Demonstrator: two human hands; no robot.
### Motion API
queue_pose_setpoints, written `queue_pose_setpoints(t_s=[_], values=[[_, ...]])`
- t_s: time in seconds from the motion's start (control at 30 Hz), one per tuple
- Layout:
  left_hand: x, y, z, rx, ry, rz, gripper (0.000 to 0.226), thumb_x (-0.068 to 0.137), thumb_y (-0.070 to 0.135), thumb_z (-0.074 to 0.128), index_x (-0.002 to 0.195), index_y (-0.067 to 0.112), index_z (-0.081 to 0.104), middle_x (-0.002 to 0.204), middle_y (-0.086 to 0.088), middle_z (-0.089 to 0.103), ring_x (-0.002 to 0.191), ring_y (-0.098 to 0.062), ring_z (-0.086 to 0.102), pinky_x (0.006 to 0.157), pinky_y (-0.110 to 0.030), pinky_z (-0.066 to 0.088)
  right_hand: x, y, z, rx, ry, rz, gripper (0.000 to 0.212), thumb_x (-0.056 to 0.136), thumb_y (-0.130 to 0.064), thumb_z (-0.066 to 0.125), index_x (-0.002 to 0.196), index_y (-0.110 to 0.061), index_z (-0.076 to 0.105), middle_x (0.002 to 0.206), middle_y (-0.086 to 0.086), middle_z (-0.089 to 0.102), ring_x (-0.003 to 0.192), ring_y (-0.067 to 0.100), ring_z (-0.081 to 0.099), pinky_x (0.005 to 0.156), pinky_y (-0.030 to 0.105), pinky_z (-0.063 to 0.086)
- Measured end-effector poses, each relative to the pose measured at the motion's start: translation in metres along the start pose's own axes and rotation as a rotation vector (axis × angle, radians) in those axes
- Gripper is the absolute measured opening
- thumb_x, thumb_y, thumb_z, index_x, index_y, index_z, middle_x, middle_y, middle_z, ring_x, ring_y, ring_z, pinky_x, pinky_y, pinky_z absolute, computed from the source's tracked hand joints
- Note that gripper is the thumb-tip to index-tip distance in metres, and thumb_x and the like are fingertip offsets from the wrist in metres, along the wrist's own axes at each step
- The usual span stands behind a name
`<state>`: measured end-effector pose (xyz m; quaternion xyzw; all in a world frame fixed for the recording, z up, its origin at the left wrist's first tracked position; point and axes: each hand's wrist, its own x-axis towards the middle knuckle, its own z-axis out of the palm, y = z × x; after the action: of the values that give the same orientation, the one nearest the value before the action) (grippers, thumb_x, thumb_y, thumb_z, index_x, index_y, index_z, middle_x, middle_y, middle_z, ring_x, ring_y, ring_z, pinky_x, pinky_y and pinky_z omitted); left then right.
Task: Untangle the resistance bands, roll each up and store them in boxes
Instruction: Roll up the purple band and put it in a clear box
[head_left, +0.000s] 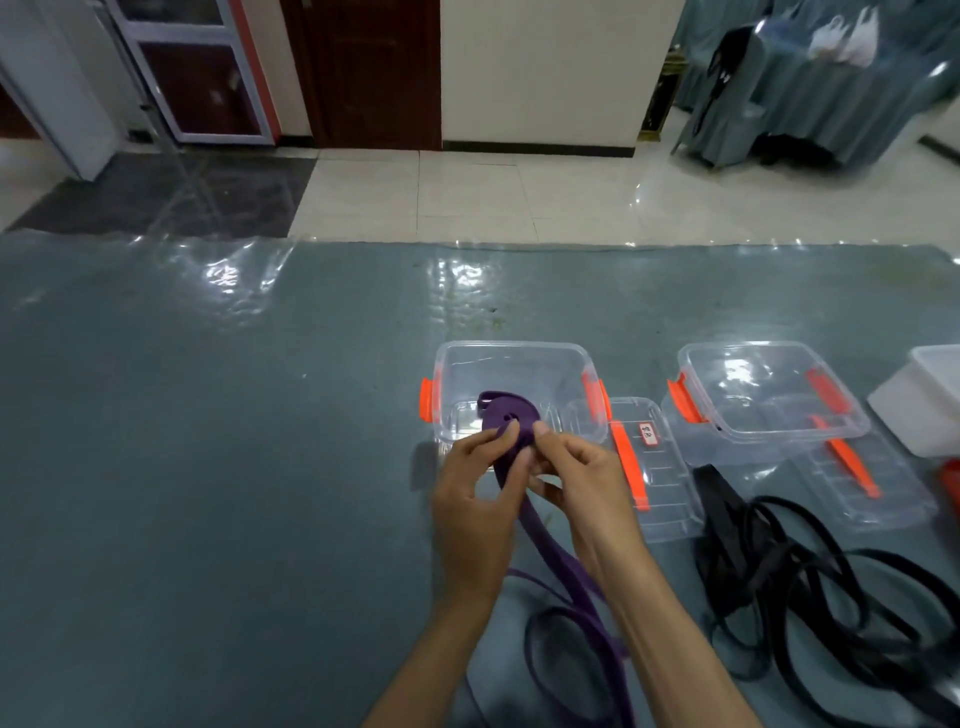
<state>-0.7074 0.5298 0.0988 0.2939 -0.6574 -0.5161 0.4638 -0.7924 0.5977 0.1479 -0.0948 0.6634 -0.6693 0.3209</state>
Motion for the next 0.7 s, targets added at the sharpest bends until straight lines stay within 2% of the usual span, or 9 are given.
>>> queue_pose_setpoints(t_s=[0.07, 0.17, 0.23, 0.33, 0.47, 0.57, 0.7], values=[[0.004, 0.002, -0.001, 0.019, -0.024, -0.028, 0.032, 0.097, 0.021, 0.076, 0.127, 0.033, 0.074, 0.121, 0.021, 0.070, 0.117, -0.014, 0.069, 0.097, -0.029, 0.058, 0.004, 0.000, 0.000, -0.103, -0.014, -0.043, 0.032, 0.102, -0.032, 0.067, 0.088, -0.007, 0.081, 0.086, 0.015, 0.076, 0.080, 0.014, 0.072, 0.079, 0.027, 0.062], [0.012, 0.000, -0.008, -0.048, -0.102, -0.111, 0.031, 0.098, 0.018, 0.074, 0.127, 0.029, 0.074, 0.123, 0.020, 0.071, 0.121, -0.013, 0.068, 0.101, -0.028, 0.057, 0.011, -0.004, -0.003, -0.186, -0.029, -0.143, 0.026, 0.101, -0.028, 0.069, 0.085, -0.011, 0.081, 0.082, 0.005, 0.077, 0.079, 0.012, 0.072, 0.076, 0.024, 0.061], [0.020, 0.001, -0.012, -0.097, -0.146, -0.137, 0.033, 0.097, 0.016, 0.075, 0.127, 0.029, 0.074, 0.124, 0.017, 0.070, 0.123, -0.014, 0.067, 0.101, -0.024, 0.056, 0.015, -0.009, -0.006, -0.176, -0.050, -0.204, 0.014, 0.099, -0.022, 0.072, 0.094, -0.013, 0.081, 0.090, 0.002, 0.079, 0.082, 0.014, 0.074, 0.074, 0.024, 0.061], [0.028, 0.005, -0.016, -0.183, -0.192, -0.148, 0.033, 0.097, 0.009, 0.074, 0.128, 0.021, 0.074, 0.126, 0.011, 0.068, 0.125, -0.017, 0.066, 0.102, -0.025, 0.055, 0.018, -0.019, -0.008, -0.163, -0.157, -0.238, 0.011, 0.098, -0.018, 0.072, 0.102, -0.012, 0.081, 0.094, 0.005, 0.080, 0.085, 0.018, 0.075, 0.073, 0.024, 0.060], [0.032, 0.012, -0.022, -0.206, -0.239, -0.073, 0.034, 0.098, 0.008, 0.072, 0.129, 0.020, 0.074, 0.127, 0.008, 0.064, 0.129, -0.019, 0.062, 0.101, -0.022, 0.054, 0.014, -0.031, -0.013, -0.172, -0.241, -0.270, 0.016, 0.081, -0.018, 0.085, 0.095, -0.011, 0.080, 0.093, 0.012, 0.082, 0.087, 0.024, 0.079, 0.072, 0.024, 0.060], [0.030, 0.023, -0.028, -0.259, -0.269, -0.060, 0.035, 0.098, 0.009, 0.073, 0.126, 0.029, 0.075, 0.121, 0.009, 0.069, 0.122, -0.020, 0.067, 0.099, -0.025, 0.056, 0.007, -0.037, -0.016, -0.108, -0.251, -0.289, 0.018, 0.079, -0.014, 0.087, 0.093, -0.007, 0.079, 0.091, 0.018, 0.080, 0.084, 0.027, 0.080, 0.073, 0.027, 0.063], [0.028, 0.034, -0.033, -0.345, -0.182, -0.118, 0.026, 0.091, 0.012, 0.082, 0.113, 0.027, 0.076, 0.110, 0.000, 0.080, 0.104, -0.020, 0.078, 0.088, -0.026, 0.061, -0.007, -0.038, -0.009, -0.039, -0.217, -0.344, 0.017, 0.086, -0.002, 0.083, 0.102, -0.006, 0.078, 0.095, 0.019, 0.080, 0.090, 0.034, 0.080, 0.080, 0.036, 0.066]])
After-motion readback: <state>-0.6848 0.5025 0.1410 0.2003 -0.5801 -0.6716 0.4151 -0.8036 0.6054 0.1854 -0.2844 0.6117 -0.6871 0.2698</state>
